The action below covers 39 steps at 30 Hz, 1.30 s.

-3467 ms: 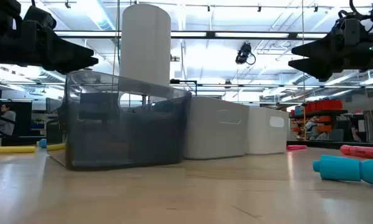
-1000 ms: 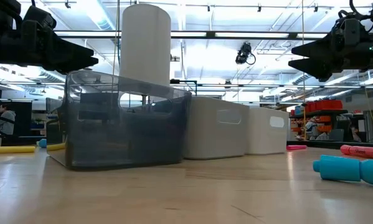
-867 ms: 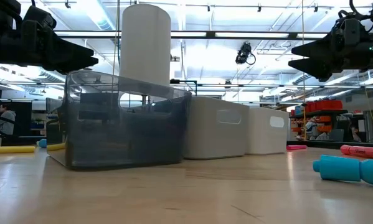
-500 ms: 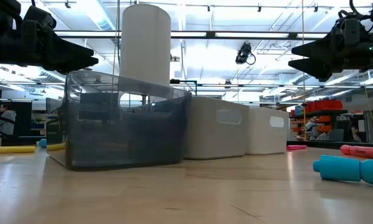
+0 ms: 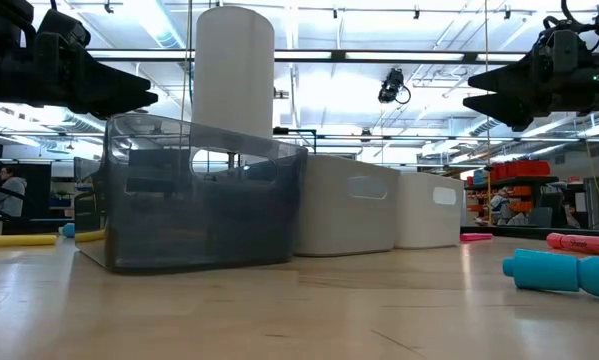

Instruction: Pick & Place Markers

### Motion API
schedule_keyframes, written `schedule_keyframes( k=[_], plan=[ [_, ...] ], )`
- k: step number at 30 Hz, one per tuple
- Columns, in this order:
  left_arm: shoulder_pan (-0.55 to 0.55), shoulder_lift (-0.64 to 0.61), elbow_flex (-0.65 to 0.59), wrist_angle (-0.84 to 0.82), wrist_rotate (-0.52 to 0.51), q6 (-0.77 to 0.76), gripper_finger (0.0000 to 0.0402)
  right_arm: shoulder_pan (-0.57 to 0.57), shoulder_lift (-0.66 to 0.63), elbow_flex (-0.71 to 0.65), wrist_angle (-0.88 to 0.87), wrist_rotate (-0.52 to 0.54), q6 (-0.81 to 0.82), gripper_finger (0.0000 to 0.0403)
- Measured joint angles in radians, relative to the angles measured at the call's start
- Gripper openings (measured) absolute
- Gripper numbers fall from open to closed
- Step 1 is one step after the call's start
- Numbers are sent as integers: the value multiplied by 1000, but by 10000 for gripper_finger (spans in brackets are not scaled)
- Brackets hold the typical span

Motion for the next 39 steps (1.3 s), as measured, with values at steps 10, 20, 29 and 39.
schedule_keyframes(
  k=[10, 20, 29, 39],
  plan=[
    [0, 0, 0, 6, -1, 0, 305, 0, 0, 0, 0, 0, 0, 302],
    [0, 0, 39, 9, -4, 1, 305, 0, 0, 0, 0, 0, 0, 302],
    [0, 0, 191, -106, -5, 1, 305, 0, 0, 0, 0, 0, 0, 302],
    [0, 33, 367, -312, -4, -79, 305, 0, 0, 0, 0, 0, 0, 302]
  ],
)
